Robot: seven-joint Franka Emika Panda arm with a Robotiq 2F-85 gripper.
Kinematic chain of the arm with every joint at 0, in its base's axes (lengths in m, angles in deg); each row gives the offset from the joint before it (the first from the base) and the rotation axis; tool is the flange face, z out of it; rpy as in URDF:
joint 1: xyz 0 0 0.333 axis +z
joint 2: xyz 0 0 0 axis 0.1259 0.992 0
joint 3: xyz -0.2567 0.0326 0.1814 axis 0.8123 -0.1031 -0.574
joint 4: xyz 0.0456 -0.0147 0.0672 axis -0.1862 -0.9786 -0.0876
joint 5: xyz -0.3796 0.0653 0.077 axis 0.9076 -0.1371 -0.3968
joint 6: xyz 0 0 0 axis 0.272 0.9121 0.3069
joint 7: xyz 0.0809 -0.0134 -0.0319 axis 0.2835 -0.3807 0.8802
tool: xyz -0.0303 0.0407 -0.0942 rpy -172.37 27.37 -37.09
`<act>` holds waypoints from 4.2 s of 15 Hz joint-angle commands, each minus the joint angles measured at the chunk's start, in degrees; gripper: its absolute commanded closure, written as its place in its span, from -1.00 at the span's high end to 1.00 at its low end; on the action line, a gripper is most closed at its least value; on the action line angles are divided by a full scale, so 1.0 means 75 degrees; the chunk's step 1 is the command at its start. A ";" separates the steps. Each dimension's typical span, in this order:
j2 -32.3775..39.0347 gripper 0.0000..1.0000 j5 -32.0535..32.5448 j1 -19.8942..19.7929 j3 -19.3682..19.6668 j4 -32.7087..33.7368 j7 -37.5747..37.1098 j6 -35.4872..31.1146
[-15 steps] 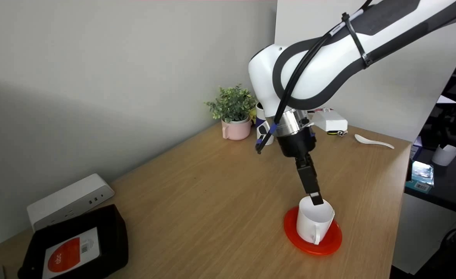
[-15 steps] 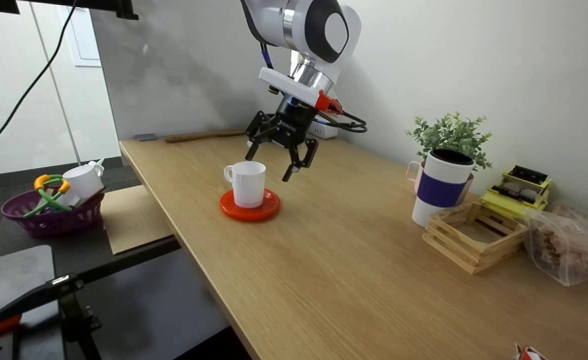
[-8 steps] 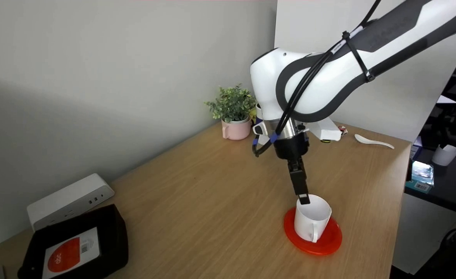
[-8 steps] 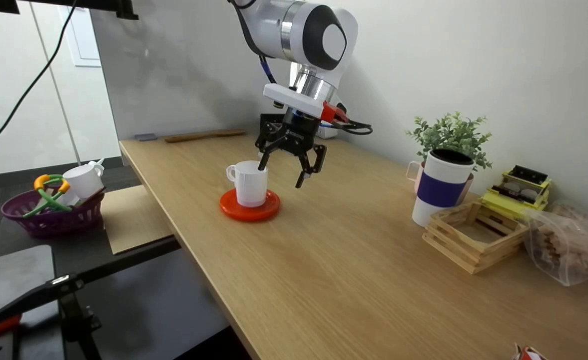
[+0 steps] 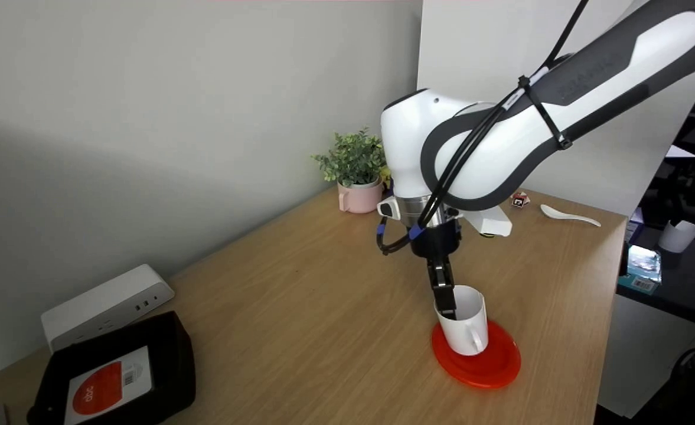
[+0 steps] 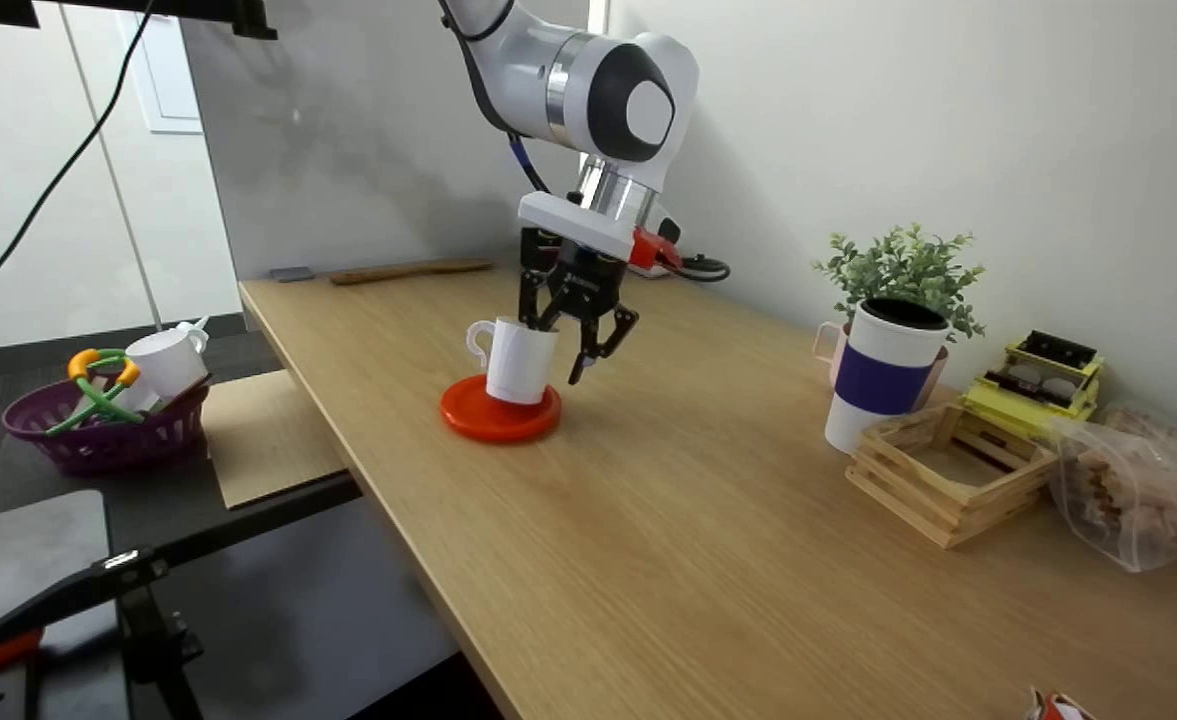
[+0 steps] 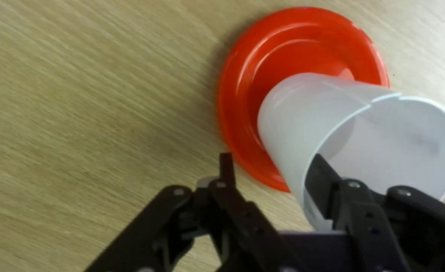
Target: Remove the mug from the small plate and put it on the table.
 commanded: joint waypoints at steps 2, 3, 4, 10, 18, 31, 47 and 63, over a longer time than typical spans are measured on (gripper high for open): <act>-0.0078 -0.68 -0.0145 -0.0015 -0.0151 -0.0287 -0.0076 -0.0463; -0.0179 -0.80 -0.0212 0.0001 -0.0198 -0.0473 -0.0156 -0.0642; -0.0380 -0.96 -0.0230 0.0082 -0.0216 -0.0831 -0.0349 -0.0980; -0.1460 -0.99 -0.0026 0.0749 -0.0180 -0.2898 -0.1916 -0.3210; -0.2924 -0.99 0.0844 0.1640 0.0221 -0.4932 -0.3820 -0.4541; -0.4959 -0.99 0.3188 0.1537 0.0532 -0.6371 -0.5324 -0.4703; -0.2253 -0.99 -0.1043 -0.0936 -0.0082 -0.3842 0.0265 -0.5120; -0.0939 -0.99 -0.0397 -0.0339 0.0500 -0.2064 -0.1763 -0.4479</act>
